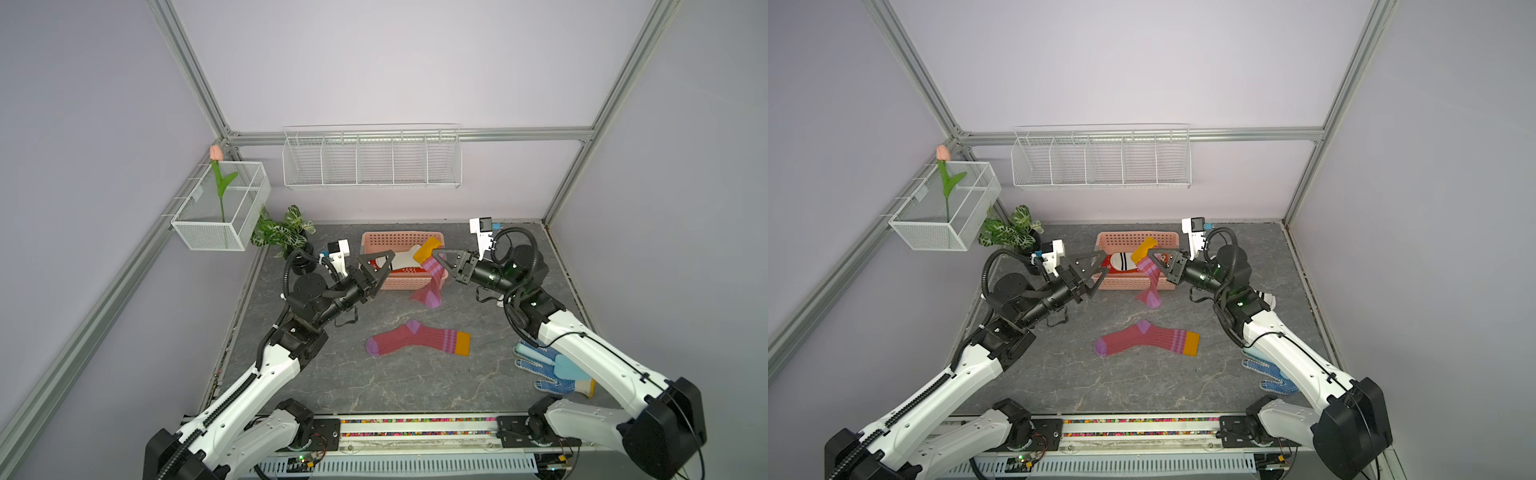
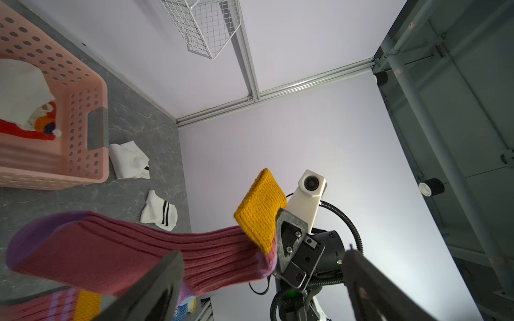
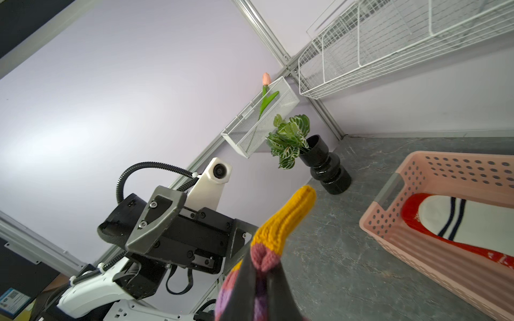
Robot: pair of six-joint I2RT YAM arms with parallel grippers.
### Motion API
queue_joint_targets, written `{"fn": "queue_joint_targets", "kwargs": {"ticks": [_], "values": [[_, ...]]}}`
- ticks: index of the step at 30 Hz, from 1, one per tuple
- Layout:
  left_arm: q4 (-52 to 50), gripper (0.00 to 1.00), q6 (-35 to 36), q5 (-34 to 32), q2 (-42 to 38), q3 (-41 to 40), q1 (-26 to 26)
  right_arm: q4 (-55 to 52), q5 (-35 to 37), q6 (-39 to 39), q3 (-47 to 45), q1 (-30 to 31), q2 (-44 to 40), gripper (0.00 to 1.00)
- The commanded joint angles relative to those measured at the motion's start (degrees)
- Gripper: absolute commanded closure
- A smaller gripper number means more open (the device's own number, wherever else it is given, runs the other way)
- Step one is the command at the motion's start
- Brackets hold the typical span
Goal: Place the socks together as a pair
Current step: Pick up the sock from the center of the board.
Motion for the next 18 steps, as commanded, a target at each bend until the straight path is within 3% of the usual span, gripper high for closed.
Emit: {"fn": "queue_joint_targets", "kwargs": {"ticks": [1, 4, 13, 18], "values": [[4.0, 0.09, -4.1, -1.9, 0.3, -0.8, -1.4, 5.5, 1.6, 1.3, -0.3, 1.6, -1.3, 0.93], [6.2, 0.13, -5.1, -2.5, 1.7, -1.0, -3.0, 6.3, 1.8, 1.4, -0.2, 2.9, -0.7, 0.93], [12.0, 0.37, -8.7, -1.1, 5.8, -0.5, -3.7, 6.0, 1.9, 1.1, 0.0, 4.3, 0.3, 0.93], [14.4, 0.44, -9.4, -0.4, 6.5, -0.2, -3.9, 6.6, 1.8, 1.2, 0.3, 5.3, 1.5, 0.93]]}}
